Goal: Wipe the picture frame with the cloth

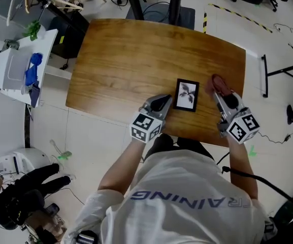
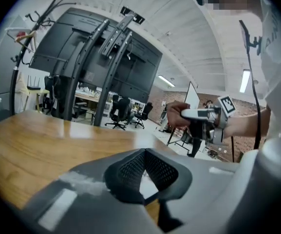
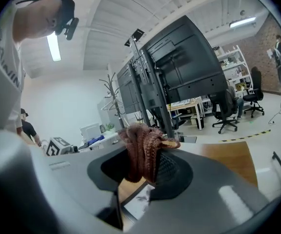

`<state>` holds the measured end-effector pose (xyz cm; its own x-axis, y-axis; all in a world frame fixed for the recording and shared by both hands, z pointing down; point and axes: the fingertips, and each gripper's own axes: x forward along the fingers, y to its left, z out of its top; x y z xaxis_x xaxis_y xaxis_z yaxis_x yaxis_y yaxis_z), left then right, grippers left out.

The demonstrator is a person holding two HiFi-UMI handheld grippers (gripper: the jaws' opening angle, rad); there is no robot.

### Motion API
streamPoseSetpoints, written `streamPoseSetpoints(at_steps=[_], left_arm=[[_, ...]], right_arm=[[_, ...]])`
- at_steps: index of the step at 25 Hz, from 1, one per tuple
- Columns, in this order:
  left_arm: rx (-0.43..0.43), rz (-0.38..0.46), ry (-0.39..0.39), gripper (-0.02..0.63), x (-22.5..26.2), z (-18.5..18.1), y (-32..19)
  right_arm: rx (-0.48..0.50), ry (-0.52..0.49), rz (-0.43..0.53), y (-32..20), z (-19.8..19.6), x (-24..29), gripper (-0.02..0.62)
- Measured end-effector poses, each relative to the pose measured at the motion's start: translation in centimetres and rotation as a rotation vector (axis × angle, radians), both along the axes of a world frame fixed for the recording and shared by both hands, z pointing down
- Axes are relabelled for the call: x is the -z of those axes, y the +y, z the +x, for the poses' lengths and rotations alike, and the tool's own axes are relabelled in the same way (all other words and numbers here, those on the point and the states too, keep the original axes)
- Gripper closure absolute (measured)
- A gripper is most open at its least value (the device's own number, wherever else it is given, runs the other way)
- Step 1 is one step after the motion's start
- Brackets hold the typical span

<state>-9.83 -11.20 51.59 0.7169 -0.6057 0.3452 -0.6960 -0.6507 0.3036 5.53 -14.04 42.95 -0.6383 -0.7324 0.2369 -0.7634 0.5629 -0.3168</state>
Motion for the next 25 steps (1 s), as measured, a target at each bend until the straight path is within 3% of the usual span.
streamPoseSetpoints(at_steps=[6, 12, 25], left_arm=[[-0.097, -0.188, -0.118, 0.600, -8.6, 2.9, 2.2], [-0.137, -0.270, -0.219, 0.600, -13.4, 3.8, 3.6], [-0.123, -0.299, -0.202, 0.600, -14.3, 4.7, 2.9]], right_arm=[[0.077, 0.007, -0.093, -1.7, -2.4, -4.7, 0.479], [0.126, -0.025, -0.223, -2.7, -4.7, -9.5, 0.479], [0.162, -0.028, -0.580, -3.3, -9.5, -18.4, 0.479]])
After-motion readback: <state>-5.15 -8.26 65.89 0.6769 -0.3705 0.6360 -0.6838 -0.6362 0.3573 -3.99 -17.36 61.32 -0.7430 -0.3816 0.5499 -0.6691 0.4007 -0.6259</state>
